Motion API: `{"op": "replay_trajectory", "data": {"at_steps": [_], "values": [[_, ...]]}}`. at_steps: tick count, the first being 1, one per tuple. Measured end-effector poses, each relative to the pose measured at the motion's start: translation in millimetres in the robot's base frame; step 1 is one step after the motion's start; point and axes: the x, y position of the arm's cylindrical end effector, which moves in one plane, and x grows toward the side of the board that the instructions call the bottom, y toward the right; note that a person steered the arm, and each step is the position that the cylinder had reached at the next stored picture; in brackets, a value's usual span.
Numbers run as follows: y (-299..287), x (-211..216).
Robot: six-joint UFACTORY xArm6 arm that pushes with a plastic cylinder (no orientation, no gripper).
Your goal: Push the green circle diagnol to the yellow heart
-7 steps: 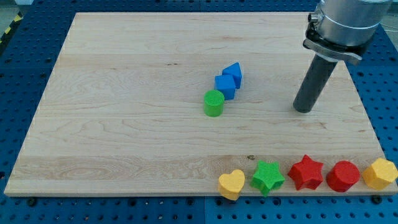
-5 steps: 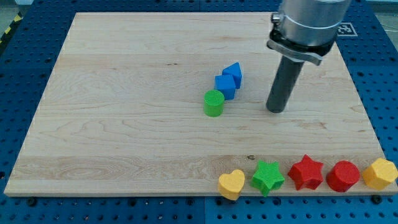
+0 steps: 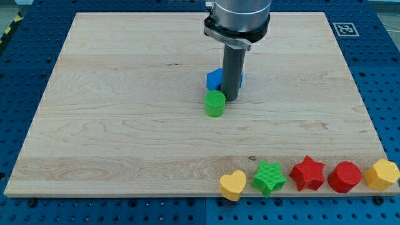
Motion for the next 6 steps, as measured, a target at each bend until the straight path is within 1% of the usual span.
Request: {"op": "replay_trajectory", "data": {"at_steps": [2,3,6], "values": [[0,13],[-9,19],[-9,27]]}}
